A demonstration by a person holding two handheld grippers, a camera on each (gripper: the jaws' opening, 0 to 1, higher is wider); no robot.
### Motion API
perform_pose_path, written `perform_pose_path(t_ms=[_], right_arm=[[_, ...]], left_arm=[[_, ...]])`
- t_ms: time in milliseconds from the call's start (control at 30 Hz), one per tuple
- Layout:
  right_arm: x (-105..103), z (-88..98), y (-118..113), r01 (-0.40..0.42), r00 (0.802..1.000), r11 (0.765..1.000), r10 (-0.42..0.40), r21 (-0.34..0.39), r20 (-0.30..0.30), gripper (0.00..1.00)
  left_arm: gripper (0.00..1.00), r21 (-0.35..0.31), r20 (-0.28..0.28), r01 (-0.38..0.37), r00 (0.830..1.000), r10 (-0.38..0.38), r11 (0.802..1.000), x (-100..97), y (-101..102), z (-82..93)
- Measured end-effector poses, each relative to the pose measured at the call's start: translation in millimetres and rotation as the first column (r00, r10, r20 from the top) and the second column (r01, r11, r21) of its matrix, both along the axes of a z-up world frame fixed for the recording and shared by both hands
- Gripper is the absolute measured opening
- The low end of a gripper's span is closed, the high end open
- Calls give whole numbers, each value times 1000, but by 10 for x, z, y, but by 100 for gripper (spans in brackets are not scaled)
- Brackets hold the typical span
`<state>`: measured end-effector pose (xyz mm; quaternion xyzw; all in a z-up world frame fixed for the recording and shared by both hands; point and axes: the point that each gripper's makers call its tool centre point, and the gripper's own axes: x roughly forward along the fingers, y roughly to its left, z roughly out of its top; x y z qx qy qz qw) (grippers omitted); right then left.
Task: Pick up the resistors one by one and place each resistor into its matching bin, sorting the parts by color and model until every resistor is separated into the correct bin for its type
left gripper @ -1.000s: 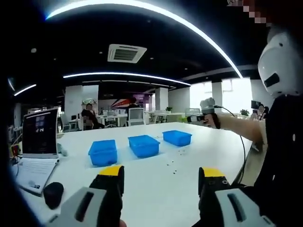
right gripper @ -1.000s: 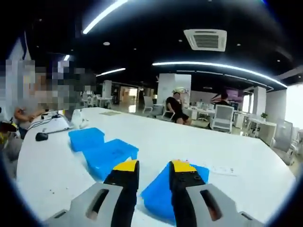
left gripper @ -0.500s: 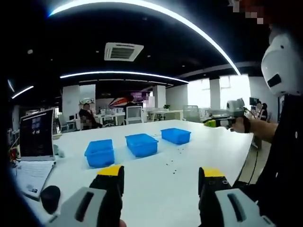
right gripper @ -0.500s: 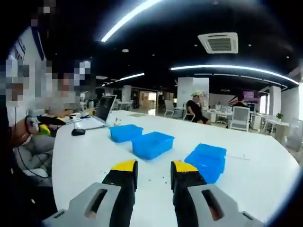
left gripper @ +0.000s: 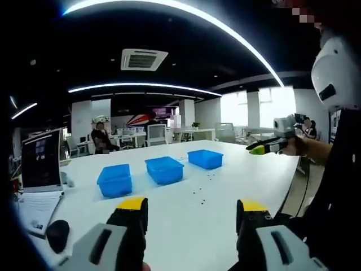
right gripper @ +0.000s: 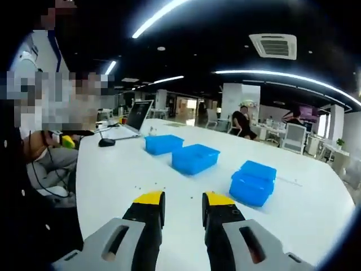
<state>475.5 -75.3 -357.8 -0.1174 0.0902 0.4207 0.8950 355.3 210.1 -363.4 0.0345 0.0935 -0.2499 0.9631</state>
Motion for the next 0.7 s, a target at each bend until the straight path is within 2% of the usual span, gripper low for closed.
perform_pose_path(t_ms=[200,367,567,667,700], right_arm=[[52,114,198,-92,996,993,93,-70,16,28],[90,184,428,-207,977,967,211,-149,12,28],[142,121,651,-340,937,901,348,-269,-21,28],[223,64,784,-405,909,849,413,-339,-51,28],[257,60,828,-418,900,832,433,-364,-45,28]], left_arm=[[65,-1,3,-6,1000,6,1000,-50,19,12],[65,4,4,-11,1000,11,1000,-73,42,27],[65,-2,7,-22,1000,22,1000,-86,81,34],[65,-2,10,-22,1000,22,1000,-99,90,37],[65,-2,10,-23,1000,23,1000,-102,93,36]])
